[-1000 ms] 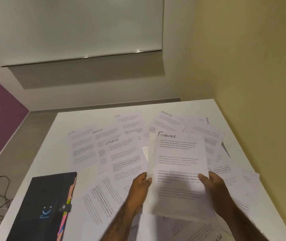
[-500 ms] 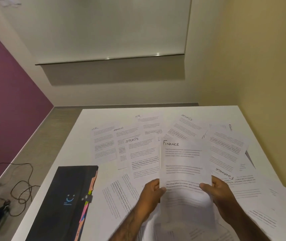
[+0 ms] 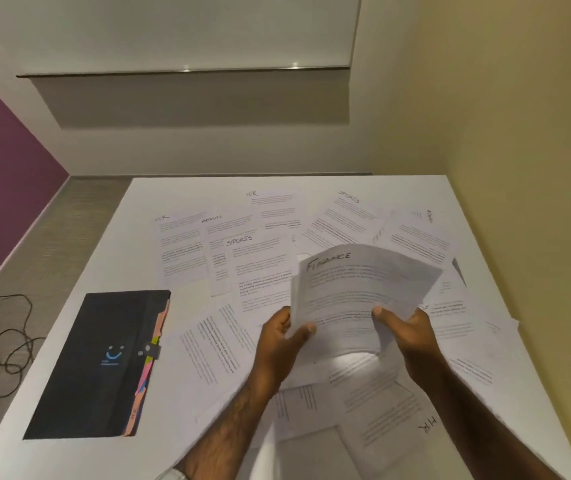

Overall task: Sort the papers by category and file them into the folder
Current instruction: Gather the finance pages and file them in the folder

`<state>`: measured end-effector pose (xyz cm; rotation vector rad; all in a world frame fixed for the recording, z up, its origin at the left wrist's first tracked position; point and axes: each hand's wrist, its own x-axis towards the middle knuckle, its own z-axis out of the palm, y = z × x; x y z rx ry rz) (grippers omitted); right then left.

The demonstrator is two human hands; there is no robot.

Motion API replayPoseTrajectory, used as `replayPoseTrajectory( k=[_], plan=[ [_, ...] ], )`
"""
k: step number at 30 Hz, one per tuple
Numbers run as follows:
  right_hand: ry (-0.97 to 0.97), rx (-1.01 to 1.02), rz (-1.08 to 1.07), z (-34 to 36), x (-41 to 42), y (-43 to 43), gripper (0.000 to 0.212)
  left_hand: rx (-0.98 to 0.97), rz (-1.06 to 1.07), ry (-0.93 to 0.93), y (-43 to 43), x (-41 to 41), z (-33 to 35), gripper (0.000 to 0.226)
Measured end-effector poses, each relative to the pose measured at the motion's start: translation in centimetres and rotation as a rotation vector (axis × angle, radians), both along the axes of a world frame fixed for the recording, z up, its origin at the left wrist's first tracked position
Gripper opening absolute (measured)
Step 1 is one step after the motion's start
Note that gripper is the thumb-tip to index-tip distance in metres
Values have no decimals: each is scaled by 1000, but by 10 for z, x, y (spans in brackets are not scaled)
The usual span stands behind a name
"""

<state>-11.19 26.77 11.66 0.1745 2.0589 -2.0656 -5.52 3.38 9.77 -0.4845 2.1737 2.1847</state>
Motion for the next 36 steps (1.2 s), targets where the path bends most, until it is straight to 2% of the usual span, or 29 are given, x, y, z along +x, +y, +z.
replayPoseTrajectory(
  k=[3, 5, 8, 11, 13, 16, 19, 21, 23, 25, 28, 30, 33, 36],
  plan=[
    [-31, 63, -23, -9, 8, 4, 25, -105, -16, -54, 5, 6, -15, 33],
    [-65, 113, -49, -16, 13, 5, 22, -176, -48, -62, 12, 9, -20, 23],
    [-65, 130, -102, -21, 18, 5, 14, -195, -28, -59, 24, 12, -18, 17],
    [-32, 157, -170, -20, 16, 11, 16, -201, 24, 1, 32, 13, -6, 25],
    [-5, 157, -134, -15, 17, 15, 19, -166, 48, 25, 33, 13, -15, 29],
    [-10, 230, -48, -15, 22, 22, 30, -207, -12, -41, 40, 17, -20, 15],
    [76, 314, -6, -29, 28, 21, 26, -237, -45, -36, 32, 18, -32, 31],
    [90, 337, -28, -31, 31, 21, 24, -251, -15, -48, 35, 14, -36, 25],
    [59, 309, -73, -32, 31, 23, 23, -235, 8, -55, 39, 13, -37, 12],
    [-13, 280, -81, -34, 32, 22, 21, -215, 17, -59, 43, 13, -34, 21],
    [-90, 302, -35, -38, 35, 21, 30, -201, -90, -115, 49, 13, -37, 8],
    [-116, 300, -56, -41, 37, 22, 35, -200, -102, -126, 50, 12, -37, 12],
    [-108, 351, -119, -43, 35, 24, 28, -221, -75, -112, 46, 6, -27, 8],
    [-72, 365, -133, -44, 34, 25, 17, -136, 31, -74, 25, 4, -10, 10]
  ],
)
